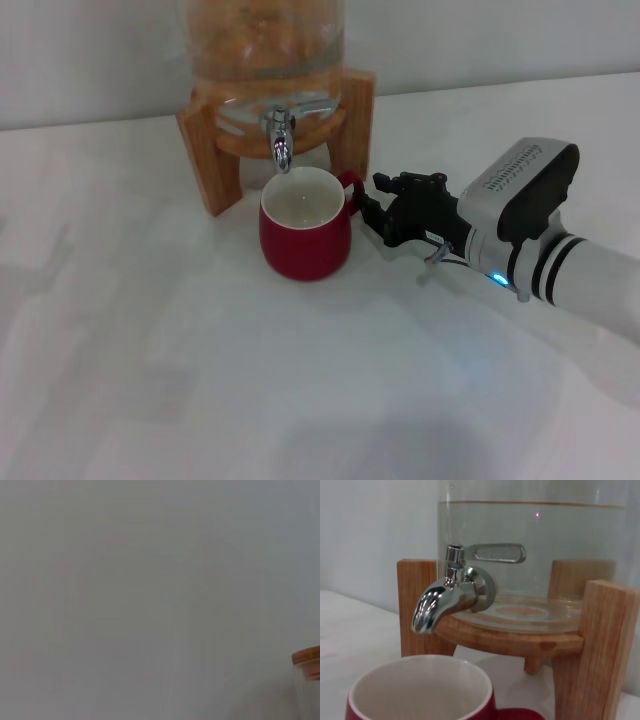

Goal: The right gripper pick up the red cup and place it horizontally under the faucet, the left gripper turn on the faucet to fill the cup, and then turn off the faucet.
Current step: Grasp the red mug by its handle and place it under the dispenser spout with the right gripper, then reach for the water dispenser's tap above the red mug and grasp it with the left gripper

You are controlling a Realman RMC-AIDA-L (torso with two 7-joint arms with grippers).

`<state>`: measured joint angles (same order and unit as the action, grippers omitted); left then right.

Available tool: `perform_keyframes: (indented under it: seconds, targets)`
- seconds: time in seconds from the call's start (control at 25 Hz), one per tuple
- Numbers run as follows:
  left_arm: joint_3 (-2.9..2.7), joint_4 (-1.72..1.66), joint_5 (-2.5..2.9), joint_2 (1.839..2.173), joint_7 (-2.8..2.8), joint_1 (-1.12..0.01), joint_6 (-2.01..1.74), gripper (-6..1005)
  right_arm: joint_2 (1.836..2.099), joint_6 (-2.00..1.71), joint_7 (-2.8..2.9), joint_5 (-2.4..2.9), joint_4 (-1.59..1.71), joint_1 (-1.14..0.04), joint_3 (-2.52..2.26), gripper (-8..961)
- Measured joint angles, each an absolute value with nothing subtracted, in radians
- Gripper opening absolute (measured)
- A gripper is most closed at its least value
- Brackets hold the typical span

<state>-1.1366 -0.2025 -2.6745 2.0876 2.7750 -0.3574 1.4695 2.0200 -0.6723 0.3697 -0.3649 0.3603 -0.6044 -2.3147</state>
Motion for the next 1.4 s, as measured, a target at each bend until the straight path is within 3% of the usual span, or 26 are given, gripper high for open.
perform_keyframes:
  seconds: [1.4]
  targets:
    - [-1.130,-0.203,-2.680,2.088,2.775,-0.363,1.453,846,2.011,-0.774,0.370,-0.362,0.362,-0.520,-2.323,345]
